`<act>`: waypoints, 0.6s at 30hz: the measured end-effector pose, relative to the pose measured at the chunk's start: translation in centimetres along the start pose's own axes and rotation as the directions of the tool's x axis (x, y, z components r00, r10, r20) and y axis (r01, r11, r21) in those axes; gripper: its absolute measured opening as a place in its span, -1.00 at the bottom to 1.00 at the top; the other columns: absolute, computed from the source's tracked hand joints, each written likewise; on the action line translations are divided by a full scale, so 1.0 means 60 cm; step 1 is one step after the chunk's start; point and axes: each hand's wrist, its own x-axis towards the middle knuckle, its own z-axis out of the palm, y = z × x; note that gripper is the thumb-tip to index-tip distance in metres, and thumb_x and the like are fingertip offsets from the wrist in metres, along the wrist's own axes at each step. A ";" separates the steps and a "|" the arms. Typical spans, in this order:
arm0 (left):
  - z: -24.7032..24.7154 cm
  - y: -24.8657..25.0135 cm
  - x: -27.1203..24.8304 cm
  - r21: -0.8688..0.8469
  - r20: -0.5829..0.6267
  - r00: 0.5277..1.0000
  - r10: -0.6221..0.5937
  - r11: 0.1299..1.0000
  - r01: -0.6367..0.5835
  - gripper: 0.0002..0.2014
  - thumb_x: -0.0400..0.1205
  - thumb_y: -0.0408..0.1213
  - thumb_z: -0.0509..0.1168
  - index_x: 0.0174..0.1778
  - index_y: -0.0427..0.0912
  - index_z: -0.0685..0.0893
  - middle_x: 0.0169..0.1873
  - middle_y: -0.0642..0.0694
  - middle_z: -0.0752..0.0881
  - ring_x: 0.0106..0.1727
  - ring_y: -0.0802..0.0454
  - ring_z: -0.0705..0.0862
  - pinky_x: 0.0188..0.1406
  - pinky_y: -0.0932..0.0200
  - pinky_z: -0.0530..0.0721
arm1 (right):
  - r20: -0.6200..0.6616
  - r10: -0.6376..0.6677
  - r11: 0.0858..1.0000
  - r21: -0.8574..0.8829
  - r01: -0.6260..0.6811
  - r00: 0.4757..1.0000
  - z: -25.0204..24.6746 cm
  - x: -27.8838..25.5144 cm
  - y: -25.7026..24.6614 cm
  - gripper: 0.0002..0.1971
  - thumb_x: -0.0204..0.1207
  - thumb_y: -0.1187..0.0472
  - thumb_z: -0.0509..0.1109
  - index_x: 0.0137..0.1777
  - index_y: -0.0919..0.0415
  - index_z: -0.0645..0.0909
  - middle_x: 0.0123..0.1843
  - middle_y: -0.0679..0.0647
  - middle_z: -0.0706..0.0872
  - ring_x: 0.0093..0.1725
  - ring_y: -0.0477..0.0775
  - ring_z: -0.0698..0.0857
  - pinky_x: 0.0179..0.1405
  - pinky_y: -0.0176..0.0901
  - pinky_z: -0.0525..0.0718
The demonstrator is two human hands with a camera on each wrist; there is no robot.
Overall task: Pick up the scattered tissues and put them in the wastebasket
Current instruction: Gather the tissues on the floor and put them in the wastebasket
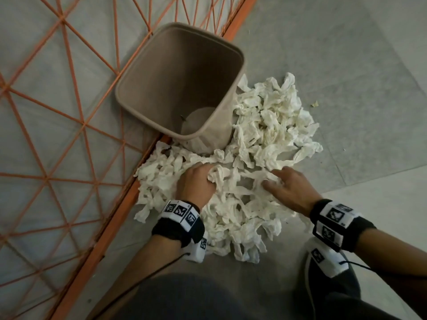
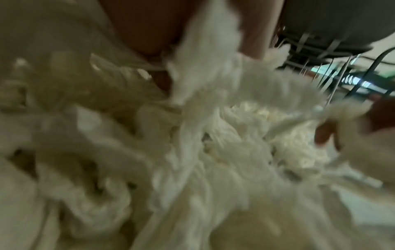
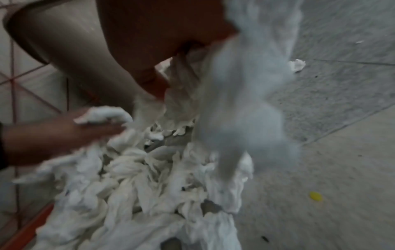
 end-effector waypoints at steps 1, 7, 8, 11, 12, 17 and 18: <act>-0.014 0.003 -0.008 -0.026 -0.070 0.998 0.002 1.000 -0.004 -0.81 0.49 -0.22 0.32 0.00 -0.09 0.72 -0.04 -0.15 0.73 0.01 -0.23 0.69 -0.09 0.01 0.64 | 0.041 0.034 0.998 -0.050 -0.032 0.999 0.003 0.001 0.001 -0.46 0.50 -0.37 0.19 0.13 0.05 0.69 -0.05 0.10 0.63 -0.08 0.11 0.61 -0.10 -0.04 0.56; -0.069 0.010 -0.055 -0.187 -0.343 0.939 0.024 0.978 -0.094 -0.87 0.43 -0.41 0.43 -0.33 -0.33 0.59 -0.28 -0.12 0.59 -0.28 -0.03 0.55 -0.26 0.20 0.54 | -0.084 0.041 0.998 -0.048 -0.045 0.996 0.028 0.021 0.022 -0.66 0.65 -0.02 0.20 0.04 0.20 0.70 -0.04 0.15 0.62 -0.01 0.24 0.69 -0.09 -0.13 0.49; -0.070 0.010 -0.061 -0.202 -0.337 0.941 0.024 0.975 -0.097 -0.90 0.40 -0.50 0.41 -0.26 -0.35 0.62 -0.19 -0.14 0.58 -0.24 0.02 0.55 -0.24 0.35 0.52 | -0.097 0.002 0.999 -0.040 -0.006 0.995 0.032 0.023 0.025 -0.74 0.65 0.09 0.21 0.22 0.13 0.64 0.05 0.12 0.58 0.02 0.22 0.69 -0.05 -0.12 0.54; -0.053 0.015 -0.072 -0.242 -0.230 0.967 0.106 0.957 -0.162 -0.69 0.39 -0.54 0.37 0.03 -0.26 0.60 0.11 -0.12 0.53 0.03 0.09 0.57 0.00 0.53 0.46 | -0.021 -0.113 0.982 -0.155 0.108 0.993 0.044 0.028 0.035 -0.37 0.54 0.35 0.26 0.56 -0.13 0.27 0.48 0.13 0.37 0.19 0.21 0.68 0.02 -0.01 0.75; -0.040 0.018 -0.074 -0.241 -0.163 0.978 0.129 0.956 -0.166 -0.59 0.40 -0.53 0.35 0.16 -0.19 0.58 0.21 -0.10 0.52 0.14 0.08 0.58 0.09 0.44 0.50 | 0.017 -0.147 0.958 -0.248 0.147 0.989 0.049 0.029 0.040 -0.29 0.52 0.37 0.27 0.59 -0.18 0.20 0.59 0.10 0.27 0.26 0.23 0.65 -0.03 0.02 0.79; 0.048 0.024 -0.059 0.104 0.199 0.974 0.111 0.986 -0.134 -0.25 0.55 -0.31 0.32 0.62 0.12 0.14 0.34 -0.06 0.51 0.25 -0.09 0.55 0.07 -0.04 0.70 | 0.143 -0.214 0.833 -0.490 0.257 0.966 0.066 0.020 0.065 -0.53 0.58 0.17 0.31 0.49 -0.07 0.42 0.56 0.04 0.36 0.33 0.21 0.57 -0.02 0.05 0.79; 0.064 0.023 -0.055 0.170 0.232 0.967 0.102 0.975 -0.144 -0.25 0.58 -0.24 0.31 0.64 0.10 0.09 0.33 -0.09 0.51 0.25 -0.13 0.54 0.04 -0.08 0.69 | 0.125 -0.234 0.831 -0.489 0.265 0.964 0.067 0.018 0.072 -0.61 0.59 0.14 0.30 0.42 -0.02 0.51 0.47 0.05 0.47 0.28 0.20 0.59 -0.02 0.04 0.78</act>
